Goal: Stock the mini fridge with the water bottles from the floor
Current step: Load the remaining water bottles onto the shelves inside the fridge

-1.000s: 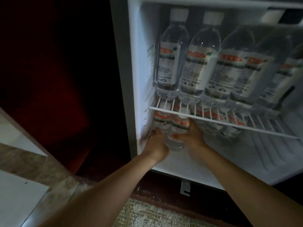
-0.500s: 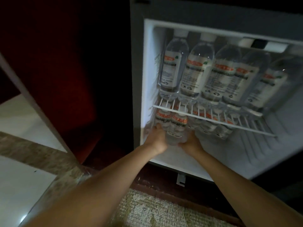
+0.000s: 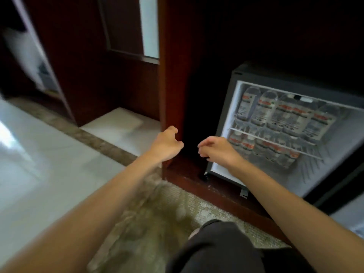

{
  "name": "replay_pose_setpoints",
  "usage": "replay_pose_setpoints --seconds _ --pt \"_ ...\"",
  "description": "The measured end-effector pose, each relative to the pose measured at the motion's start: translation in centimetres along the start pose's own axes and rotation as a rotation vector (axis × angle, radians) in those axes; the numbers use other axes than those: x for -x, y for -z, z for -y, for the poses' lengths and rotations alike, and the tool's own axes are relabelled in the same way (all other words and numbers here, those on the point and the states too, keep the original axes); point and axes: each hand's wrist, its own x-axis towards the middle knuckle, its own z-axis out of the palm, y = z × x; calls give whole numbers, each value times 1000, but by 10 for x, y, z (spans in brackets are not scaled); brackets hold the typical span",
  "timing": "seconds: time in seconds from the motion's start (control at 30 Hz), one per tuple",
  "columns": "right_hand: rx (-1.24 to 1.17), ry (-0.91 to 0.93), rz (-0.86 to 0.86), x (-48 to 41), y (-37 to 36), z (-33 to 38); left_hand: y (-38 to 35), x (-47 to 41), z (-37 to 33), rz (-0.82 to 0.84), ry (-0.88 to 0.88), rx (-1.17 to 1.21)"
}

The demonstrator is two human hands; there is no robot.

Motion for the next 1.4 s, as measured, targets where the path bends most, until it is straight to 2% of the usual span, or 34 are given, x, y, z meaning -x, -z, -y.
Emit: replay_pose_setpoints --seconds 0.13,0.3,0.47,0.63,0.73,0.83,1.0,1.27,1.4 --pt "-127 19 98 51 -67 63 54 65 50 -106 86 78" --pt "-109 20 273 97 -150 99 90 130 130 -162 226 202" --pt "-13 -81 451 111 -231 92 94 173 218 -201 490 248" --pt "-3 -250 594 105 -270 51 70 186 285 -133 666 201" --pt "7 -348 588 98 -279 38 46 178 312 -96 696 109" --pt "1 -314 597 88 -289 34 22 165 335 -80 703 12" --pt "20 -288 616 84 -295 28 3 138 359 -146 752 40" --pt "16 -248 671 84 -310 31 -14 115 368 -152 653 -145" --pt "49 -238 633 83 -312 29 -15 118 369 -162 634 -106"
